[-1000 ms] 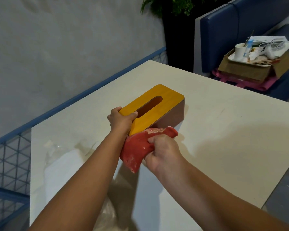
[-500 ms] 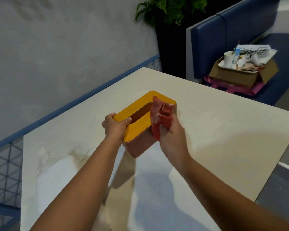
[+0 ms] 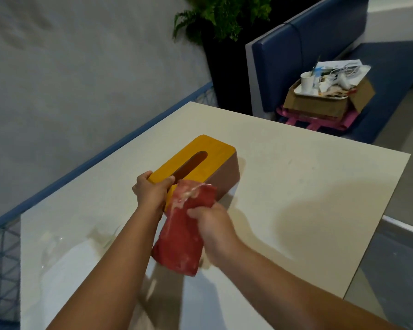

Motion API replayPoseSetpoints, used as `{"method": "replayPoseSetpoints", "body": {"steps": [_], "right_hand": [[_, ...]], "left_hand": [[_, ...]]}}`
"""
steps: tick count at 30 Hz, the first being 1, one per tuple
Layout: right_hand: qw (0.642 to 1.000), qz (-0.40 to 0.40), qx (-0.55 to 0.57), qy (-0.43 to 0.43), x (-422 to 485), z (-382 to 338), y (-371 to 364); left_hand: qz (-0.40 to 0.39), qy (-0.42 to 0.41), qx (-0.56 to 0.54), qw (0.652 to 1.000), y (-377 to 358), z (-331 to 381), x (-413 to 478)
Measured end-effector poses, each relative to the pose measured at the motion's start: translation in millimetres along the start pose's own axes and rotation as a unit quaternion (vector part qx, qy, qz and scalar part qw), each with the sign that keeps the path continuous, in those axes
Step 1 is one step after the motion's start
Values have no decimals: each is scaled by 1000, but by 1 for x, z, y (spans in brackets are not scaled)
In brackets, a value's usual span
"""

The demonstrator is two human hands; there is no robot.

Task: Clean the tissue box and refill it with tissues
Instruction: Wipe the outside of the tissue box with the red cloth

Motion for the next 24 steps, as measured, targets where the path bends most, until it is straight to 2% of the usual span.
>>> {"method": "replayPoseSetpoints", "body": {"steps": [2,6,8,14,19,24], "right_hand": [[998,60,34,-4,11,-17,21],[974,161,-50,152,30,-76,61],[952,183,-139,204,40,-95,77],[927,108,-279,227,70,-75,78],[914,82,-295,266,67,-66,80],[858,42,-395,326,55,-52,67]], "left_hand": [[1,0,-7,1000,0,0,-2],[-7,3,5,1000,0,0,-2],[-9,1,5,1000,0,-1,-2],[-3,-8,9,1000,-1,0,-3],[5,-13,30,999,-2,-2,0],[7,-9,40,999,-3,-1,1]]}}
Point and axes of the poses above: each hand's wrist, its own x-axis towards the middle knuckle, its own y-axis out of the back of the hand, z = x × y, the point moved 4 cm from there along x, towards the middle knuckle, and after that the axes turned 8 degrees about y, right-handed, at the moved point
